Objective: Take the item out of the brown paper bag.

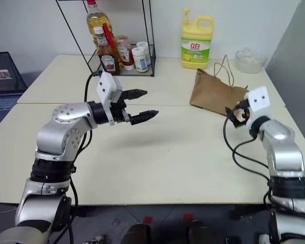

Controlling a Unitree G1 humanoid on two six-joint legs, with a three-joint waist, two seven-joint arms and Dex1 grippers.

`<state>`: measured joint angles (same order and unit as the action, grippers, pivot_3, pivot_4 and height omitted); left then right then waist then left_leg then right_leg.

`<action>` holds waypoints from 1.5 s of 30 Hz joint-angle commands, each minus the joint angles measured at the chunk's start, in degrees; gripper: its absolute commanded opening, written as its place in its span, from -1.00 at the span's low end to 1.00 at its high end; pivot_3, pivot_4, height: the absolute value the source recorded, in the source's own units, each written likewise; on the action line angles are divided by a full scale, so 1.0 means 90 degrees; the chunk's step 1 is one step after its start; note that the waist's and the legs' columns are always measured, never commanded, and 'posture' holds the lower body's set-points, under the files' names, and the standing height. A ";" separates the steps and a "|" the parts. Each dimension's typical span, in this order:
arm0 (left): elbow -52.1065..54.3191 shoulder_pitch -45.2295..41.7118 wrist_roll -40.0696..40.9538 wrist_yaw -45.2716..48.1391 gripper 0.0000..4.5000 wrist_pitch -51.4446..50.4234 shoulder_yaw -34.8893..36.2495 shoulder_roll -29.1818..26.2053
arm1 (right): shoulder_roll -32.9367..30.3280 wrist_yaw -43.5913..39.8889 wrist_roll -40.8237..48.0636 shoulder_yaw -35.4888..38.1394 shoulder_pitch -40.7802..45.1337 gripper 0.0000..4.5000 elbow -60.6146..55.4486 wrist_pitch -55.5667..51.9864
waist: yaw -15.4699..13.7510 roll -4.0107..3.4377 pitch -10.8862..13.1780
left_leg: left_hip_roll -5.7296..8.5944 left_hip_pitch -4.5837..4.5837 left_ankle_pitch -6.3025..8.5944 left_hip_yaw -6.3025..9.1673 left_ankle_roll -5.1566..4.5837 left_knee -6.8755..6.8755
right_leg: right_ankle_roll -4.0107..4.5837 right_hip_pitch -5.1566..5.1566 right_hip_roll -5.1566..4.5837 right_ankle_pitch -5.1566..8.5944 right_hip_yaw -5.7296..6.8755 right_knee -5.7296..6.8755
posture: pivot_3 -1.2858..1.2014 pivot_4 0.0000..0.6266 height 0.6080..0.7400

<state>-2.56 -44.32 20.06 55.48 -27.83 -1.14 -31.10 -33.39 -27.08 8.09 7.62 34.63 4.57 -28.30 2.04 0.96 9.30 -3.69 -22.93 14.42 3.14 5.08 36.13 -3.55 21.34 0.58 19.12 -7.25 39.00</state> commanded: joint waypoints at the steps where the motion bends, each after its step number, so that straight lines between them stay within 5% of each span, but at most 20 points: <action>1: -0.0438 -0.0479 -0.0030 0.0188 0.98 0.0372 0.0020 -0.0011 | -0.0089 -0.0239 -0.0153 -0.0126 0.0887 1.00 0.1229 0.0769 | 0.0016 -0.0001 0.0005 | 0.0001 0.0000 0.0000 -0.0001 0.0000 0.0001 | 0.0000 0.0001 0.0000 0.0000 -0.0001 0.0000 | 0.03 -0.52 1.00; 14: -0.0489 -0.0704 0.0335 -0.0015 0.98 0.0050 0.0254 0.0095 | 0.0121 -0.0429 -0.0732 -0.0450 0.3680 1.00 0.6203 0.3316 | 0.0157 -0.0013 0.0022 | 0.0002 -0.0007 -0.0015 -0.0009 0.0026 -0.0004 | 0.0002 0.0006 -0.0012 -0.0001 0.0003 0.0000 | 0.03 -0.52 1.00; 34: 0.0605 0.0017 0.1033 -0.0570 0.98 -0.0999 0.0846 -0.0292 | 0.0603 -0.0654 -0.0700 -0.0253 0.4477 1.00 0.7425 0.3848 | 0.0319 -0.0029 0.0037 | 0.0002 -0.0006 -0.0018 -0.0007 0.0031 0.0002 | 0.0002 0.0002 -0.0018 -0.0001 0.0007 0.0012 | 0.03 -0.52 1.00; 37: 0.0622 0.0019 0.1054 -0.0611 1.00 -0.1012 0.0848 -0.0307 | 0.0617 -0.0680 -0.0730 -0.0230 0.4524 0.73 0.7482 0.3894 | 0.0319 -0.0029 0.0037 | 0.0002 -0.0006 -0.0019 -0.0007 0.0032 0.0002 | 0.0002 0.0002 -0.0019 -0.0001 0.0009 0.0012 | 0.03 -0.52 1.00; 45: 0.0625 0.0083 0.1010 -0.0776 1.00 -0.0949 0.0817 -0.0327 | 0.0614 -0.0675 -0.0739 -0.0193 0.4592 -0.54 0.7544 0.3948 | 0.0323 -0.0029 0.0037 | 0.0003 -0.0005 -0.0019 -0.0007 0.0032 0.0002 | 0.0002 0.0001 -0.0020 -0.0001 0.0009 0.0013 | 0.03 -0.52 1.00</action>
<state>1.22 -43.19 28.81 48.85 -37.08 4.87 -33.36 -27.41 -32.74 1.24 4.98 73.67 72.93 5.84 4.94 0.70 9.64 -3.67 -22.98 14.25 3.08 5.37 36.15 -3.53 21.36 0.40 19.11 -7.17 39.11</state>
